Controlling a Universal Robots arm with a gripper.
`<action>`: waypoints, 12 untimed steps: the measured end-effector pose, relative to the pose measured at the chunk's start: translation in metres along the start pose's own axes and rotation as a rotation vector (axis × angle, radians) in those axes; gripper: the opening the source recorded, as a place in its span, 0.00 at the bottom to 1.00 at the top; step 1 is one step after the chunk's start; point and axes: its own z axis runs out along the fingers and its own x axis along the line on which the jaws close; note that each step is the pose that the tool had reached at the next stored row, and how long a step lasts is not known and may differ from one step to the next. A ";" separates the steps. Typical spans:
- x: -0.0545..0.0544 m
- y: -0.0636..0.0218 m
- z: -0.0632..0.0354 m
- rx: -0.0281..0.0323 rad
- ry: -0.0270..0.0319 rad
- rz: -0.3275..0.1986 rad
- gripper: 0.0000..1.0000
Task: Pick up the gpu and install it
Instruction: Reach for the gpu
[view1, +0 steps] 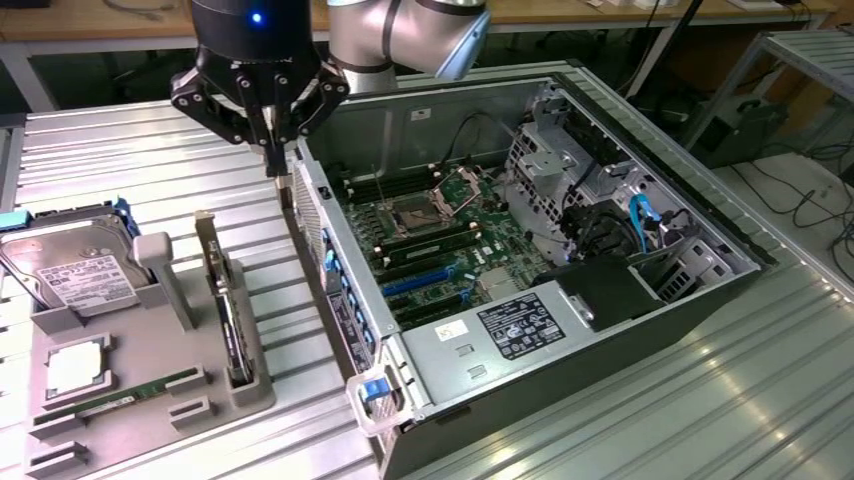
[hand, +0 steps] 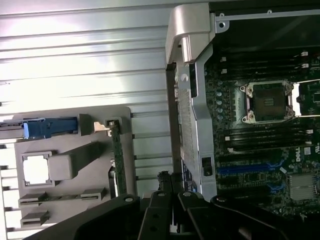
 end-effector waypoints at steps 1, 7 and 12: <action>0.002 -0.0010 -0.0001 0.0001 0.0001 0.000 0.14; 0.011 -0.0064 -0.0005 0.0000 0.0000 0.000 0.14; 0.018 -0.0108 -0.0008 0.0000 0.0001 -0.001 0.14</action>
